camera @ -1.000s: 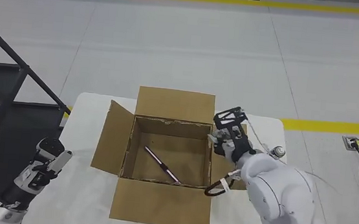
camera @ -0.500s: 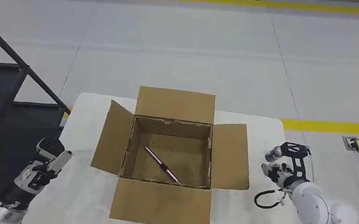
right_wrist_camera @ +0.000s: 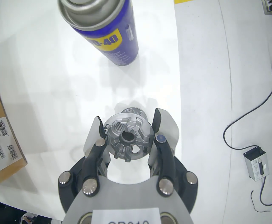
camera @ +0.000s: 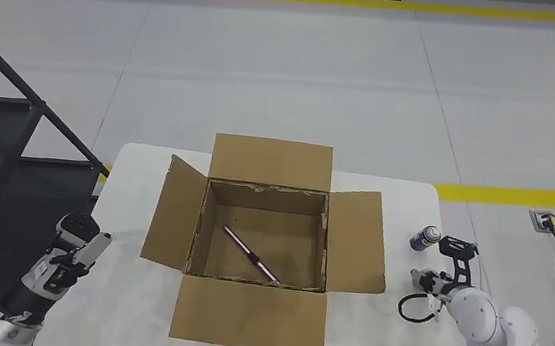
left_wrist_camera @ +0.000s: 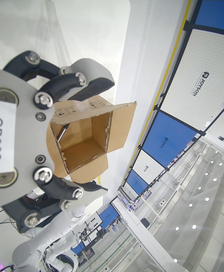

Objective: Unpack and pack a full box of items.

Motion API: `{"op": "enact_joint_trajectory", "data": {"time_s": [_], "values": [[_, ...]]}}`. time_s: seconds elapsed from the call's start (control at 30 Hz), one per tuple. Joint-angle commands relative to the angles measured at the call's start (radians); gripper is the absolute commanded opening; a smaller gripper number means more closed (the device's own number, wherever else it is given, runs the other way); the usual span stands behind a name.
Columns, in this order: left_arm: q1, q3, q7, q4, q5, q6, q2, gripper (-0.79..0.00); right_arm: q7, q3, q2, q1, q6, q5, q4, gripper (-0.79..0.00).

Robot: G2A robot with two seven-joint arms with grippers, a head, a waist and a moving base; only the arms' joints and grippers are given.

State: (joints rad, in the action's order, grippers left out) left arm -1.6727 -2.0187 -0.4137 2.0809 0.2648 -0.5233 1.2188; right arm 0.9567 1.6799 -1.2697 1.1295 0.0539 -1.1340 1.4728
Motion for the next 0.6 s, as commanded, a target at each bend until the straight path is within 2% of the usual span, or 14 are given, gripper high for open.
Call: {"op": "enact_joint_trajectory", "data": {"time_s": [0.0,0.07,0.13,0.17,0.2,0.23,0.57], "values": [[0.000,0.000,0.000,0.000,0.000,0.000,0.000,0.000,0.003,0.000,0.002,-0.006,-0.003,0.001,-0.018,-0.714],[0.000,0.000,0.000,0.000,0.000,0.000,0.000,0.000,0.000,-0.003,0.004,-0.013,-0.004,0.002,-0.031,-0.533],[0.000,0.000,0.000,0.000,0.000,0.000,0.000,0.000,-0.006,-0.005,0.005,-0.016,-0.002,0.008,-0.036,-0.406],[0.000,0.000,0.000,0.000,0.000,0.000,0.000,0.000,-0.011,-0.006,0.005,-0.016,-0.001,0.009,-0.036,-0.126],[0.000,0.000,0.000,0.000,0.000,0.000,0.000,0.000,-0.014,-0.006,0.006,-0.015,-0.002,0.012,-0.034,-0.018],[0.000,0.000,0.000,0.000,0.000,0.000,0.000,0.000,-0.016,-0.006,0.007,-0.014,-0.002,0.013,-0.029,0.000],[0.000,0.000,0.000,0.000,0.000,0.000,0.000,0.000,-0.010,0.005,0.018,-0.012,0.013,-0.001,0.094,0.000]]}}
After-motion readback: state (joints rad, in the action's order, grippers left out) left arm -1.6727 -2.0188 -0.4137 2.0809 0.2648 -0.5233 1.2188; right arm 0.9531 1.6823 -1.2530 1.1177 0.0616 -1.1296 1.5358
